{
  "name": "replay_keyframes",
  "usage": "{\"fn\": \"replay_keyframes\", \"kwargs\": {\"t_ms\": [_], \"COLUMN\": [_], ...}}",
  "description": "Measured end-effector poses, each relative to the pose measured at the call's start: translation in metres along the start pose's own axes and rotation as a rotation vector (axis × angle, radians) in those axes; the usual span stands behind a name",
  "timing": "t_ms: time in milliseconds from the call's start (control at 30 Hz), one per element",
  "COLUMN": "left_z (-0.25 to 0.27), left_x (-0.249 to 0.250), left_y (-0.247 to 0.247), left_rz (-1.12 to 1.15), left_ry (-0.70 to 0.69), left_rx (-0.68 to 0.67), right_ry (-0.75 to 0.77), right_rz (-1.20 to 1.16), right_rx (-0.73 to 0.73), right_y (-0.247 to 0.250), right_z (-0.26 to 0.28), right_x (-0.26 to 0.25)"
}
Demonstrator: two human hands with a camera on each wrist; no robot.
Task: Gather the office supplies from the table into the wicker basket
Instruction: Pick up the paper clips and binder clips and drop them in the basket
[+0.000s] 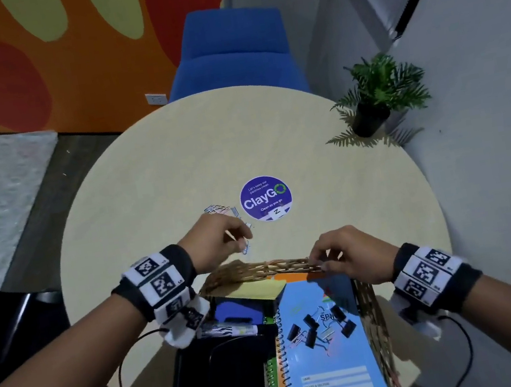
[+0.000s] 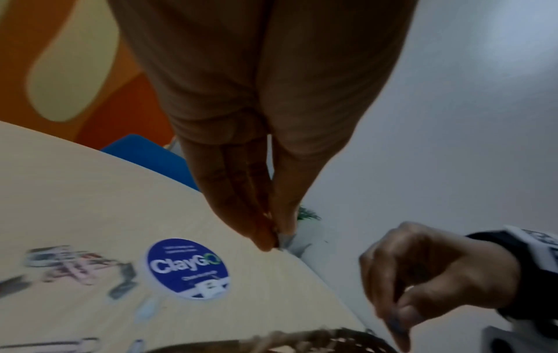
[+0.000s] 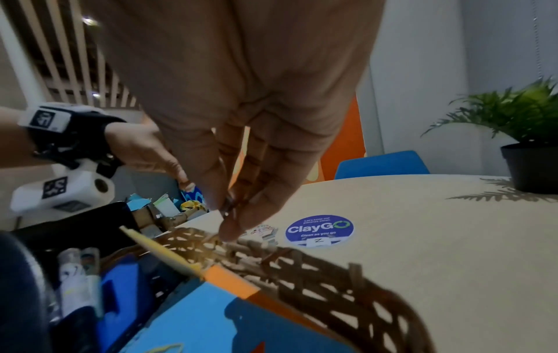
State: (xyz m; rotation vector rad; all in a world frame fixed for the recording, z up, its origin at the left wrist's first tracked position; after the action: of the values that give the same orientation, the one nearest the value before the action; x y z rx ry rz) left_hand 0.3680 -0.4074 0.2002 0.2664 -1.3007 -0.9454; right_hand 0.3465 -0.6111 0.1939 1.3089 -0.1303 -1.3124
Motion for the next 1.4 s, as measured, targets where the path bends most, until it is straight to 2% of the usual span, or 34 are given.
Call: {"fn": "replay_keyframes", "kwargs": {"t_ms": [133, 200, 400, 533, 633, 700, 800, 900, 967, 1067, 1233, 1400], "left_z": [0.007, 0.011, 0.024, 0.030, 0.023, 0.014, -0.007, -0.030, -0.041, -0.053, -0.061, -0.071], "left_x": [0.044, 0.062, 0.094, 0.093, 0.069, 0.042, -0.020, -0.094, -0.132, -0.160, -0.169, -0.178], "left_y": [-0.027, -0.042, -0.086, -0.097, -0.075, -0.047, 0.004, 0.037, 0.042, 0.031, 0.007, 0.000], "left_rz": [-0.043, -0.070, -0.121, -0.167, -0.109, -0.031, -0.044, -0.139, -0.192, -0.182, -0.042, -0.071], "left_ry": [-0.072, -0.117, -0.214, -0.234, -0.162, -0.087, 0.072, 0.276, 0.378, 0.453, 0.517, 0.575], "left_rx": [-0.112, -0.155, -0.252, -0.297, -0.248, -0.159, 0.060, 0.181, 0.210, 0.223, 0.303, 0.218], "right_ry": [0.018, 0.012, -0.079, -0.070, -0.051, -0.038, -0.013, -0.010, -0.011, -0.009, -0.035, -0.079], "right_rz": [0.131, 0.241, 0.277, 0.308, 0.337, 0.352, 0.373, 0.403, 0.460, 0.553, 0.574, 0.525], "right_rx": [-0.133, -0.154, -0.058, -0.048, -0.049, -0.046, -0.049, -0.102, -0.141, -0.157, -0.118, -0.124], "right_y": [-0.025, -0.029, -0.002, 0.010, 0.014, 0.013, 0.006, -0.012, -0.025, -0.039, -0.048, -0.050], "right_z": [0.011, 0.015, 0.004, -0.019, -0.049, -0.073, -0.110, -0.143, -0.162, -0.183, -0.200, -0.203], "right_x": [-0.003, 0.001, 0.029, 0.025, 0.015, 0.007, -0.008, -0.017, -0.019, -0.016, -0.002, 0.003]}}
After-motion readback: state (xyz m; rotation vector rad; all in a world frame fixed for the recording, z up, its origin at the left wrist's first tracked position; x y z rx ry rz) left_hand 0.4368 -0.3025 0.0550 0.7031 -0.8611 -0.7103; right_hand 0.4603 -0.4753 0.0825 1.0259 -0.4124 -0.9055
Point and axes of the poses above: each hand's wrist, its own z-axis away from the middle knuckle, its own y-axis out of the back of the hand, x = y × z, the point moved 8 cm from there along -z, towards the middle knuckle
